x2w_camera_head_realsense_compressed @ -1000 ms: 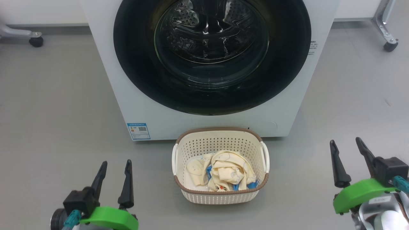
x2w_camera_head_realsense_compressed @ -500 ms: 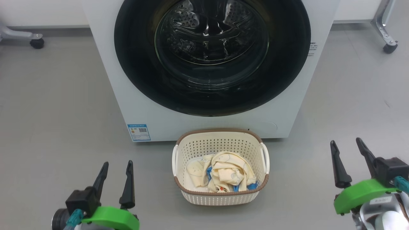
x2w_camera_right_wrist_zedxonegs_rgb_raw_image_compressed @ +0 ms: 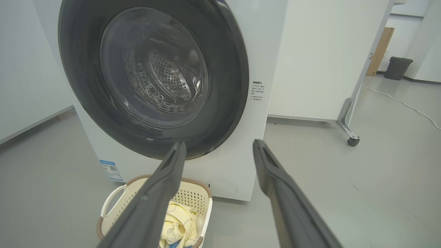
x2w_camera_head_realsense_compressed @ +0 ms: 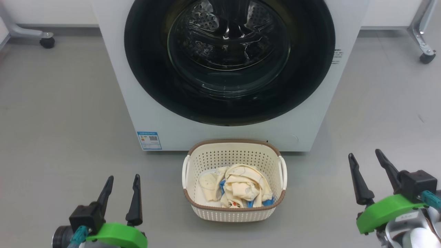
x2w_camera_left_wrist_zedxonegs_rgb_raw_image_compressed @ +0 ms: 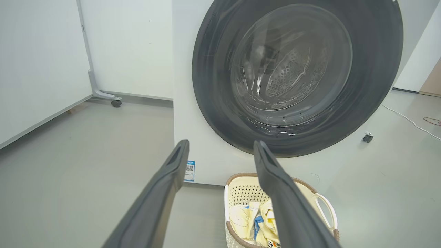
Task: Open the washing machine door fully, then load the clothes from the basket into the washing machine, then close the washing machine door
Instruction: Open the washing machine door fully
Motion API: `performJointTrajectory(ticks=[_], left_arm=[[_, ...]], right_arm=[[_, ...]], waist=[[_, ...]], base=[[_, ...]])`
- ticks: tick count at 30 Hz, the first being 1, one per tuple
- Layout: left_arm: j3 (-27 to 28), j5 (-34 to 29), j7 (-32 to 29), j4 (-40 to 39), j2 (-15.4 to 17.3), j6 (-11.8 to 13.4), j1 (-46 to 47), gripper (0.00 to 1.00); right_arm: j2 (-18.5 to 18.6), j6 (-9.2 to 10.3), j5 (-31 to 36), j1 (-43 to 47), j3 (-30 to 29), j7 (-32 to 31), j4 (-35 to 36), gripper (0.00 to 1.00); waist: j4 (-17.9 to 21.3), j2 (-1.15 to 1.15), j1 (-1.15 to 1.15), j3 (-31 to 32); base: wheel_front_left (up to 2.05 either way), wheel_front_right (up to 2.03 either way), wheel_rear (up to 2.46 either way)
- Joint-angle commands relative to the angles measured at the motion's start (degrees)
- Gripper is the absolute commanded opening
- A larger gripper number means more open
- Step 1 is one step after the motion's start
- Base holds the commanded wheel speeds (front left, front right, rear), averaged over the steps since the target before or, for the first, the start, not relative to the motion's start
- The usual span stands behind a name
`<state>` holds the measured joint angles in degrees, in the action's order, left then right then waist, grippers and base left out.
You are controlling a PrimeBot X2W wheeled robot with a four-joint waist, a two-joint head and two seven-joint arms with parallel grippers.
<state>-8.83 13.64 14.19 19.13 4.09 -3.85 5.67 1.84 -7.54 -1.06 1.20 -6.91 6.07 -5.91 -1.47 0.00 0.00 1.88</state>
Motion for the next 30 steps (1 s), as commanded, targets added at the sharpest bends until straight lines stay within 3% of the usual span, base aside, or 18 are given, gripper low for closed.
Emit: performJointTrajectory(ticks=[1, 21, 30], left_arm=[[1.58, -0.07, 0.81, -1.51, 0.53, 0.48, 3.37, 1.0], [0.64, 0.8, 0.48, -1.94, 0.89, 0.78, 3.51, 1.0], [-0.4, 1.25, 0.47, -3.71, 1.33, 0.18, 3.3, 1.0]], right_arm=[[1.05, 0.05, -0.44, -1.55, 0.93, 0.45, 2.01, 1.0], [1.04, 0.05, -1.04, -1.63, 0.36, 0.59, 2.06, 1.0], [1.04, 0.05, -1.01, -1.67, 0.1, 0.69, 2.07, 1.0]], waist=[[0.04, 0.0, 0.0, -0.05], [0.66, 0.0, 0.0, -0.58], [0.83, 0.0, 0.0, -0.95]], base=[[1.23, 1.23, -2.46], [1.22, 1.22, -2.45], [0.71, 0.71, -1.43]])
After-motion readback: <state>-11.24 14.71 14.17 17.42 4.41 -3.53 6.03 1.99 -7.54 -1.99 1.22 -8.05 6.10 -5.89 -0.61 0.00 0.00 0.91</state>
